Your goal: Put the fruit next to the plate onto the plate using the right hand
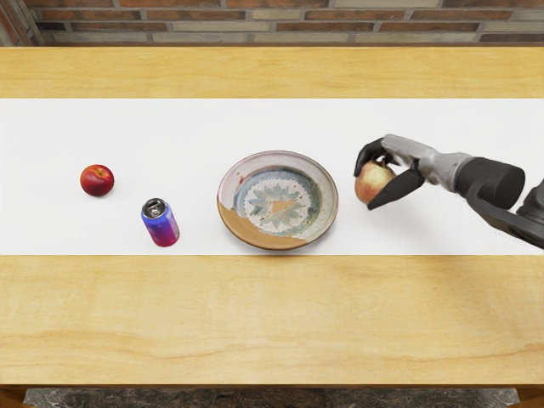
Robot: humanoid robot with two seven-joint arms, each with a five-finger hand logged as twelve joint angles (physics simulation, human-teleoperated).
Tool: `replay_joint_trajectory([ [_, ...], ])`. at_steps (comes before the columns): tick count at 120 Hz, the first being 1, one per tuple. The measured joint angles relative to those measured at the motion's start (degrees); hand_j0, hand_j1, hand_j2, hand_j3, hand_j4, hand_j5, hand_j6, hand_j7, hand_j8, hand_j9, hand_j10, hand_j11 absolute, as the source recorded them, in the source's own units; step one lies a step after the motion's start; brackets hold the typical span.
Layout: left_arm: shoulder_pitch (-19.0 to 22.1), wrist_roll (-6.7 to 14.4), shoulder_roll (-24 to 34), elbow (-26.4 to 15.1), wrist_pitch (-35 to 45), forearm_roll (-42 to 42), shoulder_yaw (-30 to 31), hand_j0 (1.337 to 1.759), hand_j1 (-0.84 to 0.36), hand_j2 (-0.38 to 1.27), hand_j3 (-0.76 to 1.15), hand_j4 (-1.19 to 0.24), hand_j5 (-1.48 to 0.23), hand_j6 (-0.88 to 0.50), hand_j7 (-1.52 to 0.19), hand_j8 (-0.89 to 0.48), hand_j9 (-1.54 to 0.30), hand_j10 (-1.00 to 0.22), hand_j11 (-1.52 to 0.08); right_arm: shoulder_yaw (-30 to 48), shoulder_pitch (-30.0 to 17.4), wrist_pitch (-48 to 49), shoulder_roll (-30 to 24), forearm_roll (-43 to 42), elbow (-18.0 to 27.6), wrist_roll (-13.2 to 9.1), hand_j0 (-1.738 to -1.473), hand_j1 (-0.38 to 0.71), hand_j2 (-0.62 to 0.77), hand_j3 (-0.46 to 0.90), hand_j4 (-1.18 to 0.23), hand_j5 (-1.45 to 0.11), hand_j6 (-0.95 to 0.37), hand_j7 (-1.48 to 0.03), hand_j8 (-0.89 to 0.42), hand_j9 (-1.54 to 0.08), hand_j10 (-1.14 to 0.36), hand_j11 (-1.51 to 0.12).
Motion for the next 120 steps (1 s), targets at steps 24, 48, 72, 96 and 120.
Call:
replay_joint_trajectory([
  [24,0.00,0.00,0.00,0.00,0.00,0.00,0.00,1.658,0.06,0.05,0.00,-0.24,-0.32,-0.24,-0.32,-0.24,-0.32,-0.24,-0.32,7.13,0.66,10.85,-0.16,7.61,-0.13,-0.01,-1.651,0.17,0.12,0.00,-0.70,-1.10,-0.46,-0.99,-0.13,-1.09,-0.22,-1.13],
  [48,0.00,0.00,0.00,0.00,0.00,0.00,0.01,1.658,0.06,0.05,0.00,-0.24,-0.32,-0.24,-0.32,-0.24,-0.32,-0.24,-0.32,9.49,2.15,15.24,3.88,11.87,-0.29,-0.22,-1.652,0.17,0.12,0.00,-0.70,-1.11,-0.46,-0.99,-0.12,-1.09,-0.22,-1.13],
  [72,0.00,0.00,0.00,0.00,0.00,0.00,0.01,1.658,0.06,0.05,0.00,-0.24,-0.32,-0.24,-0.32,-0.24,-0.32,-0.24,-0.32,9.40,3.05,15.55,11.23,8.02,-1.91,-0.49,-1.652,0.18,0.12,0.00,-0.70,-1.11,-0.46,-0.99,-0.12,-1.09,-0.22,-1.12],
  [96,0.00,0.01,0.00,0.00,0.00,-0.01,0.02,1.658,0.06,0.05,0.00,-0.24,-0.32,-0.24,-0.32,-0.24,-0.32,-0.24,-0.32,8.94,3.14,15.34,18.77,-0.68,-6.22,-0.55,-1.653,0.06,0.14,0.00,-0.71,-1.08,-0.58,-0.99,-0.27,-1.08,-0.32,-1.11],
  [120,0.00,0.01,0.00,0.00,0.00,-0.01,0.03,1.658,0.06,0.05,0.00,-0.24,-0.32,-0.24,-0.32,-0.24,-0.32,-0.24,-0.32,7.47,3.22,13.99,22.23,-4.73,-8.92,-0.59,-1.654,0.04,0.20,0.00,-0.73,-1.06,-0.66,-0.99,-0.36,-1.05,-0.38,-1.06],
])
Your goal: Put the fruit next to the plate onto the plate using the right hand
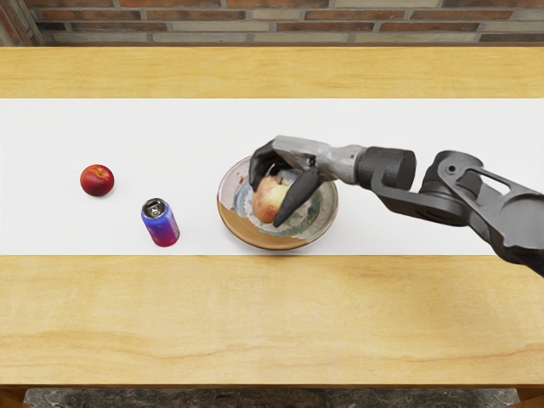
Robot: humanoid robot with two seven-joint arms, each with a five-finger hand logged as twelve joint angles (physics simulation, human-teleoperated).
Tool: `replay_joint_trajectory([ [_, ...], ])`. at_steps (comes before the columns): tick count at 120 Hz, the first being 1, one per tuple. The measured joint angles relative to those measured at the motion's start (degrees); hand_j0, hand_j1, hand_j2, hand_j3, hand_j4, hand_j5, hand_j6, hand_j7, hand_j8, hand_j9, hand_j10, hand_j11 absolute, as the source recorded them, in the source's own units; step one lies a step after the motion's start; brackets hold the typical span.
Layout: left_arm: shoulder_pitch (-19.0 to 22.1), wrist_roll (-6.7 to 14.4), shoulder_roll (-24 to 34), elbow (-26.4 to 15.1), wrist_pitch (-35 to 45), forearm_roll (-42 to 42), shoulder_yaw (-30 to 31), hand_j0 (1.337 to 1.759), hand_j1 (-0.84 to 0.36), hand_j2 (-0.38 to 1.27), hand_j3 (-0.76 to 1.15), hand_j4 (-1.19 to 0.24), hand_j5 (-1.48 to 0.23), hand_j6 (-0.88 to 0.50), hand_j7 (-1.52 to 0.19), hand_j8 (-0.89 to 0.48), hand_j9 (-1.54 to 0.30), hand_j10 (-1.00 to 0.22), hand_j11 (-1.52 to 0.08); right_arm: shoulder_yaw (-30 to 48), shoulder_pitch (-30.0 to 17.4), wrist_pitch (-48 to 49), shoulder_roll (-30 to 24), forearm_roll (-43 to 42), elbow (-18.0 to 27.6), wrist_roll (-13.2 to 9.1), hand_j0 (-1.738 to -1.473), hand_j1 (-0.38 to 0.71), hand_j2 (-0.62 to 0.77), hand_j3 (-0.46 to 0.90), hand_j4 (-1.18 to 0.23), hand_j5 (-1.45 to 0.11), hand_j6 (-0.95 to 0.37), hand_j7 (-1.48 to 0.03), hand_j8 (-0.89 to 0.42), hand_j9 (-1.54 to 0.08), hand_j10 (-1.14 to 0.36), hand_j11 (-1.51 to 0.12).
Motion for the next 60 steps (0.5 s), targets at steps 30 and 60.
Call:
replay_joint_trajectory([
  [30,0.00,0.00,0.00,0.00,0.00,0.00,0.00,1.658,0.06,0.05,0.00,-0.24,-0.32,-0.24,-0.32,-0.24,-0.32,-0.24,-0.32,-0.23,-0.04,-0.53,0.47,0.10,-0.74,-0.05,-1.656,0.04,0.09,0.00,-0.52,-0.71,-0.50,-0.69,-0.35,-0.71,-0.36,-0.71],
  [60,0.00,0.00,0.00,0.00,0.00,0.00,0.00,1.658,0.06,0.05,0.00,-0.24,-0.32,-0.24,-0.32,-0.24,-0.32,-0.24,-0.32,-0.08,-0.02,-0.42,-0.53,3.77,-0.75,-0.08,-1.658,-0.17,0.02,0.00,-0.21,-0.28,-0.20,-0.28,-0.16,-0.28,-0.16,-0.29],
])
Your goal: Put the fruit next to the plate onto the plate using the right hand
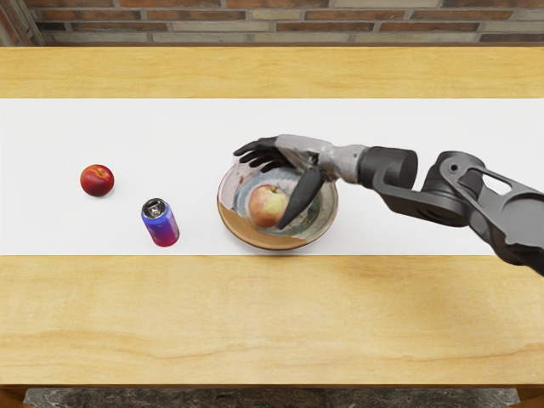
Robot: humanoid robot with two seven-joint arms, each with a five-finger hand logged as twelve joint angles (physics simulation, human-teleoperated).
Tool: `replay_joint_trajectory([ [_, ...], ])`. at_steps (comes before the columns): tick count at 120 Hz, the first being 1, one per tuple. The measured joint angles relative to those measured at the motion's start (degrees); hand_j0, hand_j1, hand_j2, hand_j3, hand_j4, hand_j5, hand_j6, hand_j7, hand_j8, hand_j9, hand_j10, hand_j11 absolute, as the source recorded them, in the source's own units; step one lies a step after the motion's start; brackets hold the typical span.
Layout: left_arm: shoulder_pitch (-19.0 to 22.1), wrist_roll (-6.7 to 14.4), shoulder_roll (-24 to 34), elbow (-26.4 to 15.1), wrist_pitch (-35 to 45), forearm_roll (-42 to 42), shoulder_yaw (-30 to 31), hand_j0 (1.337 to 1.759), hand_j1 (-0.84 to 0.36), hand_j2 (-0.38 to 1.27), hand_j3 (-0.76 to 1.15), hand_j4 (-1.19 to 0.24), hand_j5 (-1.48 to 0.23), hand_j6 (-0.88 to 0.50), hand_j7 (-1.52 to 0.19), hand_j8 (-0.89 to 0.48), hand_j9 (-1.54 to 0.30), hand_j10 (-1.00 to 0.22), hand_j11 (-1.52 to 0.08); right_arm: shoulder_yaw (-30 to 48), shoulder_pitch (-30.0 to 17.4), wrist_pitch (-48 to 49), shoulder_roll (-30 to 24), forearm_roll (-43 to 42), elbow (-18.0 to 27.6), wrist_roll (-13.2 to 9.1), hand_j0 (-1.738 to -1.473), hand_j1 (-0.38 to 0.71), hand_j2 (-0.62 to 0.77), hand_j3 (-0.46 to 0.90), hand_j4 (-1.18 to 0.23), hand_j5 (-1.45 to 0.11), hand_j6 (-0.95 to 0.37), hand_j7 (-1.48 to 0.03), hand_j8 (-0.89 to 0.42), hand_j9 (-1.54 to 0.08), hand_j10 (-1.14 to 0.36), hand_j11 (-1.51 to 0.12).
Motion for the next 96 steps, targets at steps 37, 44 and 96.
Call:
replay_joint_trajectory([
  [37,0.00,0.00,0.00,0.00,0.00,0.00,0.00,1.658,0.06,0.05,0.00,-0.24,-0.32,-0.24,-0.32,-0.24,-0.32,-0.24,-0.32,0.84,0.96,11.29,-11.25,26.41,0.96,-0.08,-1.658,-0.27,0.00,0.00,-0.08,-0.10,-0.08,-0.10,-0.07,-0.10,-0.07,-0.10],
  [44,0.00,0.00,0.00,0.00,0.00,0.00,0.00,1.658,0.06,0.05,0.00,-0.24,-0.32,-0.24,-0.32,-0.24,-0.32,-0.24,-0.32,0.80,1.03,12.17,-14.30,31.71,0.96,-0.23,-1.658,-0.28,0.00,0.00,-0.07,-0.09,-0.07,-0.09,-0.06,-0.09,-0.06,-0.09],
  [96,0.00,0.00,0.00,0.00,0.00,0.00,-0.01,1.658,0.06,0.05,0.00,-0.24,-0.32,-0.24,-0.32,-0.24,-0.32,-0.24,-0.32,-0.09,-2.38,13.34,-30.93,52.08,0.93,-6.94,-1.658,-0.31,0.00,0.00,-0.04,-0.05,-0.04,-0.05,-0.04,-0.05,-0.04,-0.05],
])
